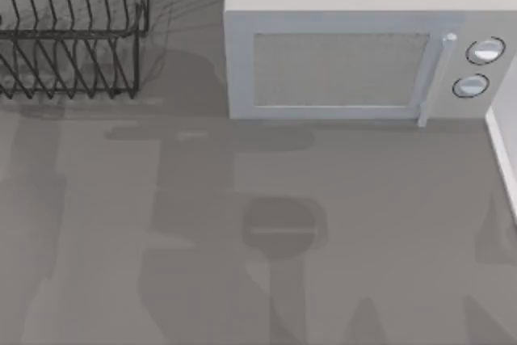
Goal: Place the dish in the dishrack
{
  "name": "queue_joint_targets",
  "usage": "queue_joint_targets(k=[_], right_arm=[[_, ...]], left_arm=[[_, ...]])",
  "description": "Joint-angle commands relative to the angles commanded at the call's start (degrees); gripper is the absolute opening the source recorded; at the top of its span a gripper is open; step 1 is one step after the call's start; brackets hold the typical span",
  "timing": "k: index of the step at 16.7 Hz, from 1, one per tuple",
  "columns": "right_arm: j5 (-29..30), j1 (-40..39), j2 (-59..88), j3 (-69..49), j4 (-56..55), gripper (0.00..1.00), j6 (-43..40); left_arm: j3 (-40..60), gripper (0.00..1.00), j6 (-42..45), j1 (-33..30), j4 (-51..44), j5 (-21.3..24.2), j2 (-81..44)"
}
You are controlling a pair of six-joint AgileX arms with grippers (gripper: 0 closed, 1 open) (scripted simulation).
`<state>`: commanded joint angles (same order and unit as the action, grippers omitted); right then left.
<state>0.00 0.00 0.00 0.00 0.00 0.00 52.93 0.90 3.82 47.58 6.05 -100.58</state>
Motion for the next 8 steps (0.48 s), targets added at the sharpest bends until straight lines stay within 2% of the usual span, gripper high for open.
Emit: queue_joint_targets(k=[8], right_arm=[[0.0,0.0,0.0,0.0,0.0,1.0,0.0]], left_arm=[[0.0,0.98,0.0,0.0,0.0,0.0,0.0]])
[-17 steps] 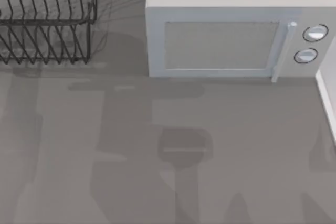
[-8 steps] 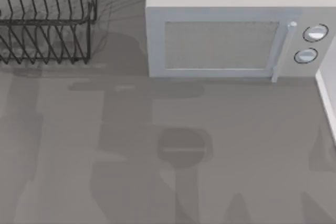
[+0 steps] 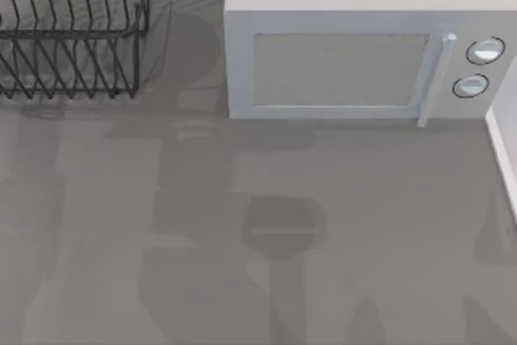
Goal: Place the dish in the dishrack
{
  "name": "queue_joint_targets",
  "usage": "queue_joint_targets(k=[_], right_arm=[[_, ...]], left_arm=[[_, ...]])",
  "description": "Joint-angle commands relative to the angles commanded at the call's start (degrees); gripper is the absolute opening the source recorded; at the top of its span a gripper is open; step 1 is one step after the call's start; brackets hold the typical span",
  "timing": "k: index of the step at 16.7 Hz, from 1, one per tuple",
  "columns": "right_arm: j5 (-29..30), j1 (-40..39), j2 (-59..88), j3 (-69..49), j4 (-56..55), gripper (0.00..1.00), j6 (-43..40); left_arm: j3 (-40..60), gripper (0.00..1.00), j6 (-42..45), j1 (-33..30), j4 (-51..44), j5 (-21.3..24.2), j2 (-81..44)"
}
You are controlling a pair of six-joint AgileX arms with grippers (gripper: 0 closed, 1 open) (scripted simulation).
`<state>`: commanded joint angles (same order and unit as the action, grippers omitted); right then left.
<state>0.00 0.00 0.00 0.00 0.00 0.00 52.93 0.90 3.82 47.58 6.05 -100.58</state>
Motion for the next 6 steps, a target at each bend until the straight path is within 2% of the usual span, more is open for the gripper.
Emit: queue_joint_targets(k=[6], right_arm=[[0.0,0.0,0.0,0.0,0.0,1.0,0.0]], left_arm=[[0.0,1.0,0.0,0.0,0.0,0.0,0.0]])
